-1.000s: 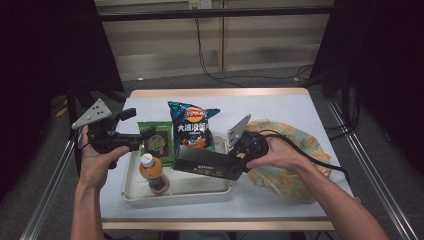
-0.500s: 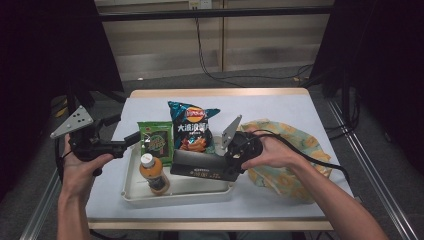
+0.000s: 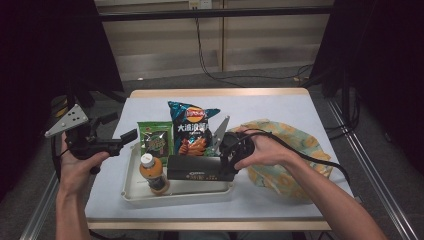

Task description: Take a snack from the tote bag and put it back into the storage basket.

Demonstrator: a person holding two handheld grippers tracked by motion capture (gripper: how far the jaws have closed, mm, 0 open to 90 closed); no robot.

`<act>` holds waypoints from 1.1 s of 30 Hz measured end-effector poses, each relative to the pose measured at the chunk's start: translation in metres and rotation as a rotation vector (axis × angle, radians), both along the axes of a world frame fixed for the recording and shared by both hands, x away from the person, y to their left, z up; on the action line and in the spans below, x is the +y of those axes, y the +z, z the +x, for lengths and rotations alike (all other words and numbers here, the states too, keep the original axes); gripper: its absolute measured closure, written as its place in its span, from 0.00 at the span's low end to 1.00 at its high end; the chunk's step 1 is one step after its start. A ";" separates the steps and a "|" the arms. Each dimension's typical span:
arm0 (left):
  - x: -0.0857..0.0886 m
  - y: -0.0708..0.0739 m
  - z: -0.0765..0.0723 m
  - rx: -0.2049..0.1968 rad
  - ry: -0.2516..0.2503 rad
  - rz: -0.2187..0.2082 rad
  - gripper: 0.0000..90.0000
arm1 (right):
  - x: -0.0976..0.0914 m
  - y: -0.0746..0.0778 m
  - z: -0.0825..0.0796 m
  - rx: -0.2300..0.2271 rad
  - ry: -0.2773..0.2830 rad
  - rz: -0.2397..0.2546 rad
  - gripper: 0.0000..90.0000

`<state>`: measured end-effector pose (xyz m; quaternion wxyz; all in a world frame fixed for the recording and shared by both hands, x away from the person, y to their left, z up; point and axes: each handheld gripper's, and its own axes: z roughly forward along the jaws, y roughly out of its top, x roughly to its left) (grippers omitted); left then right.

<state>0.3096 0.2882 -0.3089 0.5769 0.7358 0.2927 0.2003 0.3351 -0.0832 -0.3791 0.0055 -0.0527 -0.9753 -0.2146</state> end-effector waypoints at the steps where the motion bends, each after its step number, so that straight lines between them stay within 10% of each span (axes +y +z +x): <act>1: -0.001 0.000 0.001 0.005 -0.001 0.003 0.07 | 0.001 0.000 -0.001 -0.006 0.008 -0.001 0.49; 33: -0.008 -0.002 0.003 0.012 -0.009 0.006 0.07 | 0.025 -0.016 -0.002 0.000 -0.005 0.023 0.48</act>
